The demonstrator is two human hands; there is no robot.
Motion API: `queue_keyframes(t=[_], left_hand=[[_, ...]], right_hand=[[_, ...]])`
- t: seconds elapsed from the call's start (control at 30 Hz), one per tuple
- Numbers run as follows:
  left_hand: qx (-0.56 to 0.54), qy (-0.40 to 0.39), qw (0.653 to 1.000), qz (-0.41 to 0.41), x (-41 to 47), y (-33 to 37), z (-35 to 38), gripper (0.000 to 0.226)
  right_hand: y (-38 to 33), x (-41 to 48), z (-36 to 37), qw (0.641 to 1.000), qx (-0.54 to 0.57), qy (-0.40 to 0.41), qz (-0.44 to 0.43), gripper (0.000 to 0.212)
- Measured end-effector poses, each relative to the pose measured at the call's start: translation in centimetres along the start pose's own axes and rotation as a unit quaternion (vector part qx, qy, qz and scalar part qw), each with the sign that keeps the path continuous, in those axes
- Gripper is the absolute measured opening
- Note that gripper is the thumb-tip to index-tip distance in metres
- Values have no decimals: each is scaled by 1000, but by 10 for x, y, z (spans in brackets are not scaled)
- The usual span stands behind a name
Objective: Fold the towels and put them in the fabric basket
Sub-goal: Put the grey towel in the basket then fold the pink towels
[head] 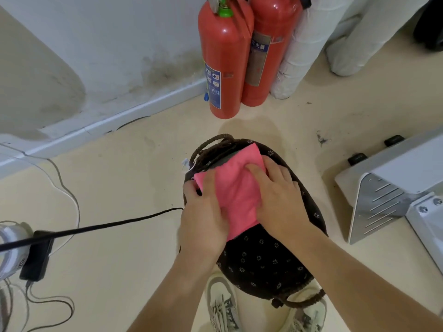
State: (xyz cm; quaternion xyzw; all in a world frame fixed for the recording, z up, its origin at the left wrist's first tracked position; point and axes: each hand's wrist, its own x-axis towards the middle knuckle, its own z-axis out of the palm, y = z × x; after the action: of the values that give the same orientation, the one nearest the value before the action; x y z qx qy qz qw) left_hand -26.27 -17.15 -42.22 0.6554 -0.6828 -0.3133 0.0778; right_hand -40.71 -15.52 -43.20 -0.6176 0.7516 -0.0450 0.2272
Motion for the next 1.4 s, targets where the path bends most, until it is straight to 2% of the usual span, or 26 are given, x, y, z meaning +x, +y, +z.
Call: queue_keyframes(t=[0.07,0.13,0.2,0.27,0.3,0.37,0.53,0.67,0.73,0.8,0.83,0.9,0.93,1.0,1.07,1.1,1.17,1.23,1.4], left_hand=[[51,26,998,14,0,3,0,58],[63,29,996,51,0,4,2,32],[124,-35,979,156,2,-1,12,37],[192,-51,957,210,12,-16,27,57],[208,-62,956,198,16,-18,29,66],[254,-102,944,184,22,-16,28,76],[289,-165,936,118,29,-15,33,84],[341,-185,916,104,38,-5,39,100],[331,-192,919,98,40,-3,39,104],[286,-173,936,112,36,-7,37,100],[272,-147,940,146,30,-8,34,94],[256,-105,935,221,13,-12,33,87],[253,-125,932,228,5,-13,34,91],[284,-190,921,189,-5,-15,43,103],[348,-200,902,157,-4,-11,54,107],[376,-196,893,149,-2,-9,59,105],[396,-192,888,134,-1,-4,65,99],[408,-204,881,128,-4,-2,72,97],[420,-213,876,104,1,5,69,86]], right_hand=[[-5,-3,2,998,-37,42,-5,67],[-9,-7,1,992,-67,88,-56,63],[-5,-6,5,981,-97,103,-133,54],[5,1,15,979,-115,27,-163,57],[10,5,20,977,-130,-23,-167,65],[22,11,30,969,-159,-73,-176,77],[29,25,34,966,-140,-120,-181,72],[21,13,22,970,-161,-53,-177,64],[27,-1,20,970,-176,-9,-168,56],[33,-10,17,974,-171,-21,-145,58],[34,-10,15,978,-159,-36,-134,60],[35,-3,15,979,-140,-59,-136,64],[35,1,15,978,-136,-64,-143,67],[37,4,14,970,-158,-72,-170,77],[40,3,11,957,-204,-84,-190,87],[41,1,10,949,-224,-91,-200,83],[47,0,13,943,-232,-67,-230,62],[50,2,16,950,-212,-59,-222,51],[31,-4,9,968,-170,-93,-162,59]])
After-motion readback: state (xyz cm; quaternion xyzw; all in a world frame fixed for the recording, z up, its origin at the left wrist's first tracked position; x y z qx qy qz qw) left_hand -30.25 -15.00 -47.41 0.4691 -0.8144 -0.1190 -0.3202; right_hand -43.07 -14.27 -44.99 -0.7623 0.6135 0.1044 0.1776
